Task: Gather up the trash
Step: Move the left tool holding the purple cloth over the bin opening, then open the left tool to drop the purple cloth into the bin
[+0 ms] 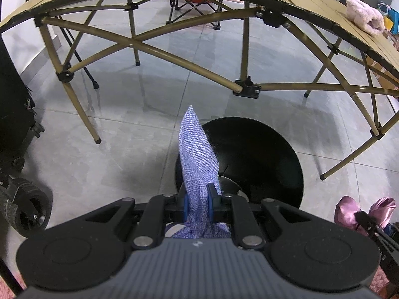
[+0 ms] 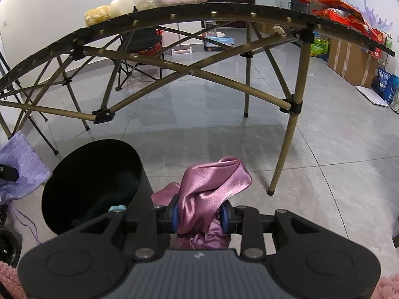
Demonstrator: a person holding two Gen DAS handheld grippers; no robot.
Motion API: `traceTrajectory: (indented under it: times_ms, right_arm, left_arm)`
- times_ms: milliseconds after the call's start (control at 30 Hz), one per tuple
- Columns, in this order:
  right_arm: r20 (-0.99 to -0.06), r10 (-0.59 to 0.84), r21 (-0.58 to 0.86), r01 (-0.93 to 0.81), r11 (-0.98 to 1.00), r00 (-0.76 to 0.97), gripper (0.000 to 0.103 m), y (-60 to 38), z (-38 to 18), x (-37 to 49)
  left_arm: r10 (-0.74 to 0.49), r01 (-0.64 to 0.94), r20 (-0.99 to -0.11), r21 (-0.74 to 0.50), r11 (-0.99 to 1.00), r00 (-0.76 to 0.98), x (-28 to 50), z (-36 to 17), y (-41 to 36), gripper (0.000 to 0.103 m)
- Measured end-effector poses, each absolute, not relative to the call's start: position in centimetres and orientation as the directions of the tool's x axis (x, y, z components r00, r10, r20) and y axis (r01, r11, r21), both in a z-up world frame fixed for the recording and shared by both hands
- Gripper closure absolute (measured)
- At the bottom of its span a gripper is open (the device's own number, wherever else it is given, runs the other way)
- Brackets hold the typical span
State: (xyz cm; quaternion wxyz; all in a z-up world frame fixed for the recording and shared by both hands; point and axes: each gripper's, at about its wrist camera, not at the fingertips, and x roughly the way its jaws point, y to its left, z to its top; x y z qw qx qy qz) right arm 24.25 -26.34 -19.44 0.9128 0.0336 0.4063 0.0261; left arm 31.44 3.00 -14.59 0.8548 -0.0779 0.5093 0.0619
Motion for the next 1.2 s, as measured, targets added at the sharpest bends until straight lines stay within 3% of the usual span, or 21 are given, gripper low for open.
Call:
traceTrajectory:
  times_ms: [1200]
  right_arm:
    - [-0.786, 0.006, 0.075, 0.086, 0.994, 0.619, 0.073, -29.5, -21.7, 25.9]
  left_arm:
    - [0.035, -0.194, -0.939, -0.034, 0.98, 0.343, 37.8, -18.8, -2.2, 0.088]
